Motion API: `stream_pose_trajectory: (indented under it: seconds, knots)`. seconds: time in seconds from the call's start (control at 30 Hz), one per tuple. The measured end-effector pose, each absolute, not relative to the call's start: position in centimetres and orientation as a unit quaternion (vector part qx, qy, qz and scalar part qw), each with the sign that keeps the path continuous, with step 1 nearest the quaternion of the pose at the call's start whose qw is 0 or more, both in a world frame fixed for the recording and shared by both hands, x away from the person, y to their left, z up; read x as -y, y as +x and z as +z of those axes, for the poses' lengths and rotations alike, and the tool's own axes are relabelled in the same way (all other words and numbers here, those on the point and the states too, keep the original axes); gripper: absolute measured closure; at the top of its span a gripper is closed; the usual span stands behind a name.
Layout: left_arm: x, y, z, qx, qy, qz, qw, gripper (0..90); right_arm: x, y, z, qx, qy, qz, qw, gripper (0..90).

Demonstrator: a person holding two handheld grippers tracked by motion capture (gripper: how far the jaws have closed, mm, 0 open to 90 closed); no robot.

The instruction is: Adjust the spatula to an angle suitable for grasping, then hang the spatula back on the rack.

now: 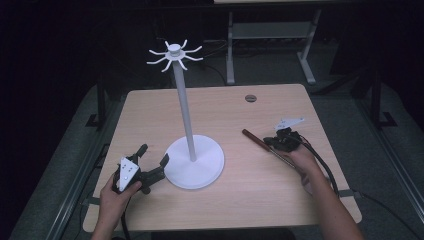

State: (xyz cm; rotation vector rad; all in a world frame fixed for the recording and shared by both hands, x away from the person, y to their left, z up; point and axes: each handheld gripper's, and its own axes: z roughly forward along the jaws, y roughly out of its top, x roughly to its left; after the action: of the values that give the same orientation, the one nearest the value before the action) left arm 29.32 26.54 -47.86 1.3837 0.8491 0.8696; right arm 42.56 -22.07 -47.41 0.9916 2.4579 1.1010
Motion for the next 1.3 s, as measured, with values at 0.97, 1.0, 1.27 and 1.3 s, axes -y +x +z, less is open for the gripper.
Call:
stream_pose_trajectory:
  seconds: [0.97,1.0,1.27,1.3]
  knots:
    - [-26.5,29.3,-47.9,-0.366,0.600,0.375,0.605,12.6,21.5,41.9,-45.0,-0.844,0.364,0.386,0.080,61.5]
    - [-26.5,29.3,-47.9,-0.366,0.600,0.375,0.605,12.6,21.5,41.9,-44.7,-0.848,0.365,0.377,0.081,60.7]
    - [-26.4,29.3,-47.9,-0.365,0.598,0.374,0.608,12.5,20.4,41.7,-43.0,-0.875,0.372,0.306,0.051,58.0]
    - [-26.4,29.3,-47.9,-0.365,0.598,0.374,0.607,12.6,20.3,41.7,-42.9,-0.878,0.369,0.300,0.050,58.1]
